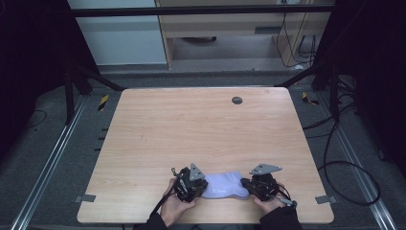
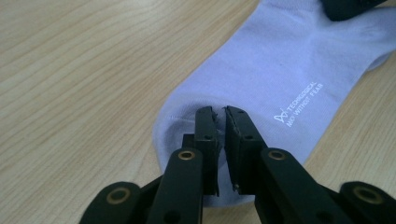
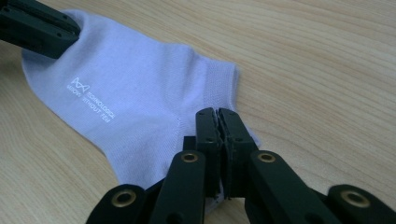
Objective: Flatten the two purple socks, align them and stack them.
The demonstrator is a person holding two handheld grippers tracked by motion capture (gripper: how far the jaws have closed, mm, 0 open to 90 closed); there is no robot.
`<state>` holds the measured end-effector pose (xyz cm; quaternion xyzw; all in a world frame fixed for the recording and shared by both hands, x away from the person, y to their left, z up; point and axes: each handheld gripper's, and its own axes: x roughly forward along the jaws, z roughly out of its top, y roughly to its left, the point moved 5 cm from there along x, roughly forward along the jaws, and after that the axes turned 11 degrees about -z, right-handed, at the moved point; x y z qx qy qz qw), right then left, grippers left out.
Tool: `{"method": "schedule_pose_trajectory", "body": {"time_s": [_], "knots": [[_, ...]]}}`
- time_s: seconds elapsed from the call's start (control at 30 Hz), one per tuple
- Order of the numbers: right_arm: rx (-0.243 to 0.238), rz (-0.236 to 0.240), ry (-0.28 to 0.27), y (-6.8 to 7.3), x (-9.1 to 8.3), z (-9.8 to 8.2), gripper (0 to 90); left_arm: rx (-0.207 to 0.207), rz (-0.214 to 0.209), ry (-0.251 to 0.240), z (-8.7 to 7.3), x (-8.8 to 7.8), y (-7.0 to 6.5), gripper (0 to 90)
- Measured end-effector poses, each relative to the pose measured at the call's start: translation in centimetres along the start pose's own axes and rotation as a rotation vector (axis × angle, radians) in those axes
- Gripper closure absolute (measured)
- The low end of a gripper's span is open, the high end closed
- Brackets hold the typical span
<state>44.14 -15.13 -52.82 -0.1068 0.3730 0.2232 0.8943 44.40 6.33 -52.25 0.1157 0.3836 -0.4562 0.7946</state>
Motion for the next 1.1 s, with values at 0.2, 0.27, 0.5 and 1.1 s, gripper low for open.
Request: {"method": "schedule_pose_trajectory", "body": {"time_s": [0.2,0.27,0.5,1.1], "knots": [[0.035,-0.008,-0.073,-1.0,-1.1,0.6,78.9,-0.011,0.025,-0.09,1.1,-2.5,1.0,73.5],[0.045,-0.039,-0.107,-1.7,-1.3,0.7,72.7,-0.021,0.041,-0.117,1.2,-3.3,1.6,69.4],[0.098,-0.143,-0.18,-4.5,-1.5,0.8,49.0,-0.062,0.072,-0.165,0.6,-5.1,4.2,53.1],[0.175,-0.246,-0.187,-8.4,-1.6,-0.5,24.9,-0.133,0.208,-0.19,-4.1,-9.8,10.8,35.9]]}}
